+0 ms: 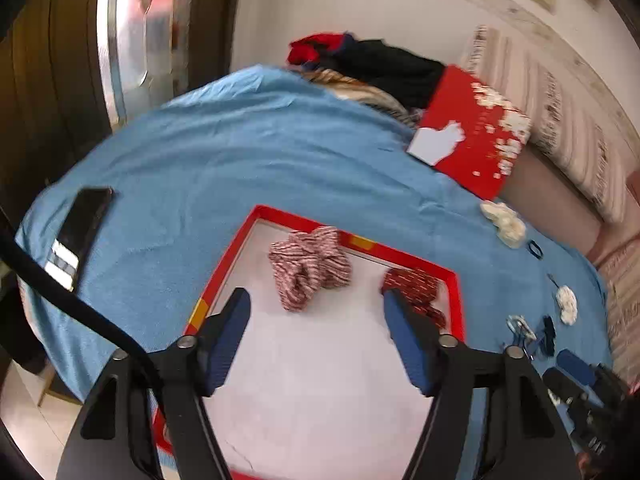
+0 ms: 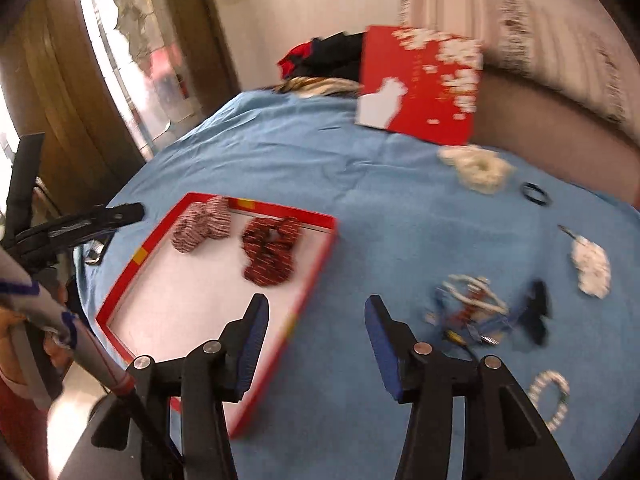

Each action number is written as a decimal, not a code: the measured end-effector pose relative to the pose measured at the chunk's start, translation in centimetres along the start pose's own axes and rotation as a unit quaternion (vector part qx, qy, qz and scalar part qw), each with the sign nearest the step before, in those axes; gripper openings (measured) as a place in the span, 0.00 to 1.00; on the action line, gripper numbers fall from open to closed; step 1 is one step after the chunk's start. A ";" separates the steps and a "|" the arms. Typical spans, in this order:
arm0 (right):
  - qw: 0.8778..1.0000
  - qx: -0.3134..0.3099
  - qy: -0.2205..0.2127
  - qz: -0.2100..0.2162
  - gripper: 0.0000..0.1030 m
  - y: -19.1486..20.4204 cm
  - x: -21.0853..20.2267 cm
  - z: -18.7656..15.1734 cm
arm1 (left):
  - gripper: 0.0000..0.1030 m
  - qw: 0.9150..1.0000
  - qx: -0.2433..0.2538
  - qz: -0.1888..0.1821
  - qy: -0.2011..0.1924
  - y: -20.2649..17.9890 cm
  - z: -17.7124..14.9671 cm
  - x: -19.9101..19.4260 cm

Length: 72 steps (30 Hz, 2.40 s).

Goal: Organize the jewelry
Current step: 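Grasp the green-bead pearl bracelet with the right gripper while the left grasps the black cord, then carry the bracelet and cord into the white box and open both grippers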

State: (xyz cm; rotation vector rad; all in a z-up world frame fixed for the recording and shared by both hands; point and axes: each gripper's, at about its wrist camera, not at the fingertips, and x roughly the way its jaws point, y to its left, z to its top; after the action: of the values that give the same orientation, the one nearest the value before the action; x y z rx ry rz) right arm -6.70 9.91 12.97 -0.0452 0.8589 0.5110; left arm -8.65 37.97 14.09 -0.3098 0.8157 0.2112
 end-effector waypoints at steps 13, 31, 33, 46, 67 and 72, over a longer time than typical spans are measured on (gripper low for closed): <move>0.984 0.140 -0.028 -0.109 0.53 -15.0 -9.2 -9.2 | 0.76 0.991 0.091 -0.095 -0.004 -11.1 -4.8 -5.1; 0.970 0.207 0.015 -0.124 0.53 -23.4 -3.4 -13.3 | 0.70 0.951 0.114 -0.228 0.172 -24.0 -13.0 6.0; 0.970 0.209 0.019 -0.123 0.53 -24.0 -2.7 -13.4 | 0.70 0.947 0.110 -0.240 0.182 -25.2 -13.6 6.9; 0.973 0.187 0.016 -0.138 0.51 -24.4 -0.8 -12.5 | 0.18 0.940 0.093 -0.237 0.228 -28.3 -15.0 10.3; 0.979 0.166 -0.027 -0.113 0.12 -20.6 -6.5 -10.7 | 0.03 0.944 0.179 -0.258 0.100 -24.4 -9.8 -4.9; 0.981 0.151 -0.041 -0.112 0.12 -19.1 -8.3 -10.0 | 0.03 0.949 0.178 -0.248 0.078 -21.9 -8.8 -7.3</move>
State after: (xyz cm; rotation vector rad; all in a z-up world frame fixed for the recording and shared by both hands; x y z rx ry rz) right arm -9.79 -12.72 9.32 0.1542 0.8315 0.1661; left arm -12.89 13.97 18.01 -0.1822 0.8880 -0.4353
